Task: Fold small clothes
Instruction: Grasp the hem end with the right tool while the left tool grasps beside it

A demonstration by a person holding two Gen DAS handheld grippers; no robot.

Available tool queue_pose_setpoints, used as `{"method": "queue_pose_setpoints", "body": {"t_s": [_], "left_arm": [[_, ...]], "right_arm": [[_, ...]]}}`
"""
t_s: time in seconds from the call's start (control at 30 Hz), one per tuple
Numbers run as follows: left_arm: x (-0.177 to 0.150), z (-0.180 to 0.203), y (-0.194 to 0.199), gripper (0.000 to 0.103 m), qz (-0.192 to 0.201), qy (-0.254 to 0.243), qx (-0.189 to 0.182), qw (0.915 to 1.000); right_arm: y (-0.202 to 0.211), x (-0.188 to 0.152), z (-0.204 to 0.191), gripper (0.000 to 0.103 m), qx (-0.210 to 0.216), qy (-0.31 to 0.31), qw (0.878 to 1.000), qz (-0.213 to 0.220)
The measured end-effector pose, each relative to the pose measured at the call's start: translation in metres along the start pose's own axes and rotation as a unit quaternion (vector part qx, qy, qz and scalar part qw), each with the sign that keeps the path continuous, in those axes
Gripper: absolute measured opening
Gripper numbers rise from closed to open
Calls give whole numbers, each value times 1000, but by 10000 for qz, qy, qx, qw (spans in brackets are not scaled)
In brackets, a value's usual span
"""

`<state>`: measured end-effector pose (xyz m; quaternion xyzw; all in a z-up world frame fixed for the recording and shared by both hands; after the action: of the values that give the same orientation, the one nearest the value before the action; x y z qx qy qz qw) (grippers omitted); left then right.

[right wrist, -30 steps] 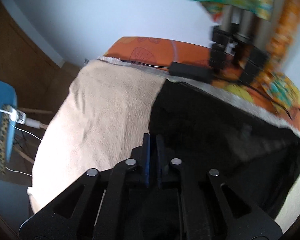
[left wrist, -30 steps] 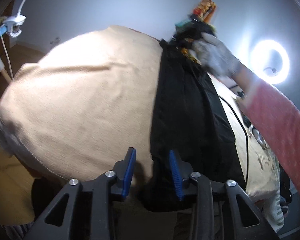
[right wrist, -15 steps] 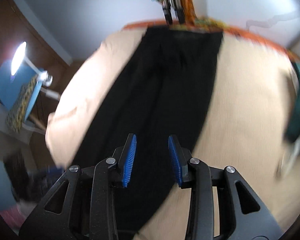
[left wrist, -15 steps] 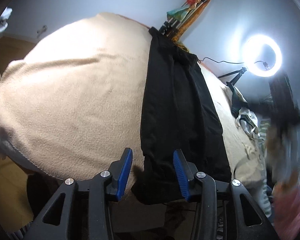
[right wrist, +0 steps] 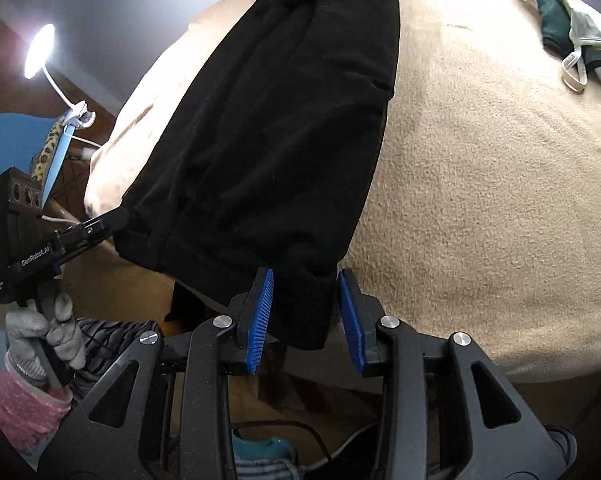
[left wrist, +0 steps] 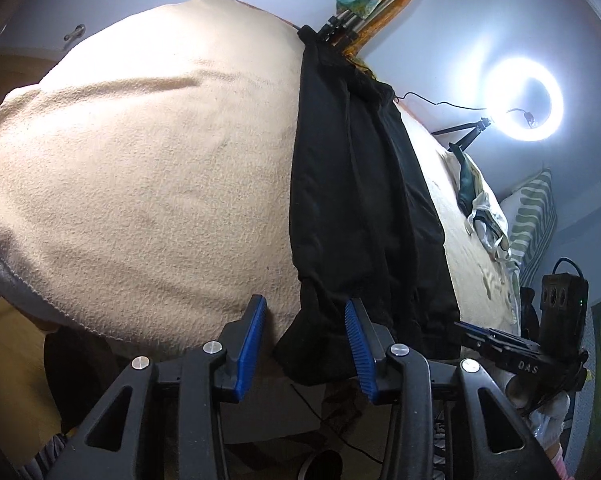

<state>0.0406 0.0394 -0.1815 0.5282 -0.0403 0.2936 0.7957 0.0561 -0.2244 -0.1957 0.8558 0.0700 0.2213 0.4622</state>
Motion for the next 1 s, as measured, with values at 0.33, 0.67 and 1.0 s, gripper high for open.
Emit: {"method": "queue_pose_setpoints", "body": {"t_s": [0.33, 0.67, 1.0], "left_arm": [[-3, 11, 8, 3, 85, -211, -161, 9996], [-8, 5, -4, 18, -232, -5, -322, 9992], [-19, 18, 13, 4, -93, -371, -279, 9989]], "right_arm": [[40, -14, 28, 4, 758, -619, 9938, 528], [31, -21, 55, 14, 1215, -1152, 9843, 550], [20, -25, 36, 16, 1203, -984, 9870, 413]]}}
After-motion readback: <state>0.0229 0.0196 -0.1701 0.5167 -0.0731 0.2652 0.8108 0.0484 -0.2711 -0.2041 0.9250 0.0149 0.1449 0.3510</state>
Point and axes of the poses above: each gripper's, at about its wrist camera, not at the fingertips, and y roughly against the way its jaws point, z to its right, x to its top, the point moved 2 cm from there along -y, roughly the way its jaws point, and after that the axes turned 11 degrees about x, right-handed, at the moved point
